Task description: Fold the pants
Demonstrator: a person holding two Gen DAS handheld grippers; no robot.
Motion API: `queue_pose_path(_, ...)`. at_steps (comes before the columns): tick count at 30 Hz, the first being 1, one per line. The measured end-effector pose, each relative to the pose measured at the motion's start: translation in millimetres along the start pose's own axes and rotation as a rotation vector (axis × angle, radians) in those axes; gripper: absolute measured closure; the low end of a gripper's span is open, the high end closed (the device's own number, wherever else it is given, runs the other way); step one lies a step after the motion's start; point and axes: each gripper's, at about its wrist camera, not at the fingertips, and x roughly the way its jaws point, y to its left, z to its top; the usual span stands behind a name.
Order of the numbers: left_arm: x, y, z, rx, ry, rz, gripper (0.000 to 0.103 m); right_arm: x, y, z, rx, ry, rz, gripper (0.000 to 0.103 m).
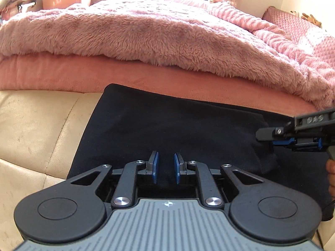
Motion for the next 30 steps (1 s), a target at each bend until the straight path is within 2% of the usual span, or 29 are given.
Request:
queue_pose_path(1,-2,1,1,-0.004,-0.001,-0.003,0.086,2,1,1,0.005,0.004,-0.005,0.103)
queue_pose_path(4,-12,4,4,-0.024,-0.028,0.004,0.086,-2,15,5,-0.034,-0.012,-0.022,0.103)
queue_pose_path(11,-47,23,11,-0.091,-0.086,0.052,0.086,-44,63,19,-0.150,-0.053,-0.040,0.103)
queue_pose_path(15,-67,36,20,-0.126,-0.120,0.083,0.086,-84,93,37,-0.221,-0.080,-0.059,0.103)
queue_pose_path(19,-76,39,29,-0.138,-0.126,0.082,0.086,-144,107,59,-0.253,-0.122,-0.089,0.103)
queue_pose_path(24,-72,26,37,-0.123,-0.119,0.044,0.086,-231,93,80,-0.229,-0.189,-0.134,0.103)
queue_pose_path(27,-62,5,38,-0.088,-0.102,0.012,0.086,-280,68,86,-0.209,-0.229,-0.184,0.103)
queue_pose_path(30,-50,-22,40,-0.039,-0.084,-0.026,0.086,-321,24,91,-0.171,-0.258,-0.256,0.103)
